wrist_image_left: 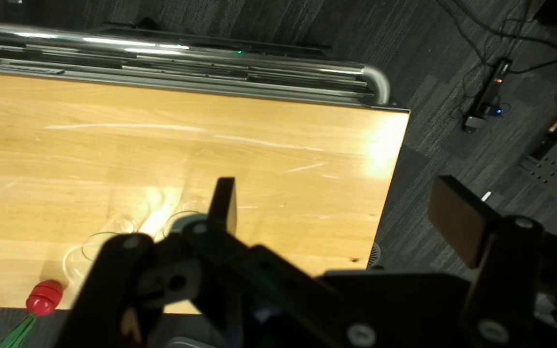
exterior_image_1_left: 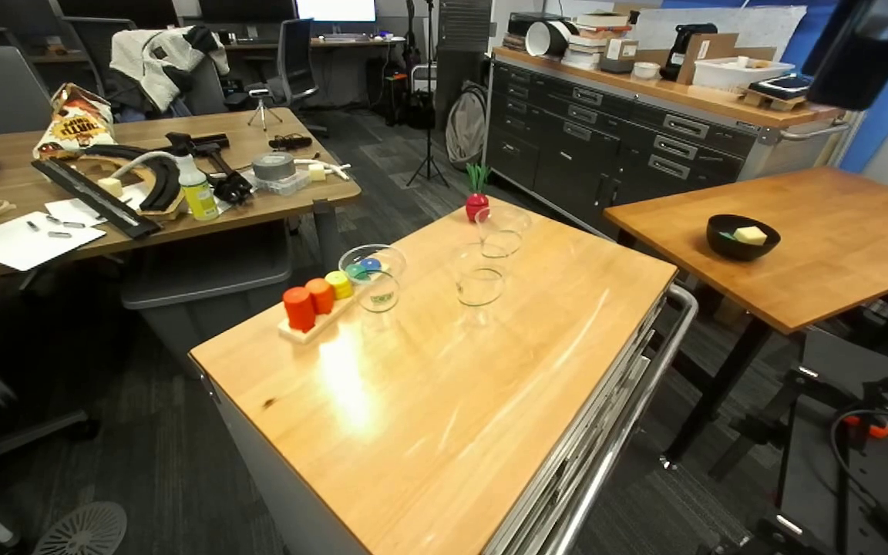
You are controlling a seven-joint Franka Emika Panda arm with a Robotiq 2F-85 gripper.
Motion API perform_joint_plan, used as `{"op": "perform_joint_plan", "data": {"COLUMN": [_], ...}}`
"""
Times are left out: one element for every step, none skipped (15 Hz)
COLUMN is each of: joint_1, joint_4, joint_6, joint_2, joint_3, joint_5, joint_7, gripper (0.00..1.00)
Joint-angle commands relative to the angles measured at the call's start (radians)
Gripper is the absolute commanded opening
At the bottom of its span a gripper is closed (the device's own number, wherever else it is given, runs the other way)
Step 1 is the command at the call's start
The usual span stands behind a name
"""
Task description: Stack up the cups
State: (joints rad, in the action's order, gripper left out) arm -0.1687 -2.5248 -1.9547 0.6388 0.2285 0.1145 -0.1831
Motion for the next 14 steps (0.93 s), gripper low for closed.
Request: {"op": "perform_joint_plan", "data": {"joint_1": [0.037,0.053,0.066,0.079,0.09,0.101,0.109,0.121,0.126,0.132,0.139,0.143,0.148,0.152], "joint_4": [0.039,0.064,0.084,0.111,0.14,0.178,0.215,0.259,0.295,0.333,0.37,0.412,0.454,0.494], "joint_6": [-0.095,-0.115,-0.14,-0.152,-0.173,-0.18,-0.197,-0.205,-0.206,-0.211,-0.206,-0.216,-0.213,-0.21], "joint_2": [-0.043,-0.076,-0.106,-0.141,-0.185,-0.241,-0.297,-0.364,-0.421,-0.48,-0.541,-0.606,-0.67,-0.736], "joint_3": [-0.022,-0.037,-0.053,-0.068,-0.085,-0.104,-0.121,-0.137,-0.149,-0.161,-0.17,-0.18,-0.187,-0.195], "joint_5": [-0.035,-0.043,-0.05,-0.058,-0.062,-0.064,-0.062,-0.061,-0.057,-0.053,-0.056,-0.053,-0.062,-0.065], "joint_7": [-0.001,0.007,0.019,0.027,0.039,0.05,0.061,0.067,0.074,0.077,0.074,0.073,0.064,0.061], "gripper": [1.0,1.0,1.0,1.0,1.0,1.0,1.0,1.0,1.0,1.0,1.0,1.0,1.0,1.0]}}
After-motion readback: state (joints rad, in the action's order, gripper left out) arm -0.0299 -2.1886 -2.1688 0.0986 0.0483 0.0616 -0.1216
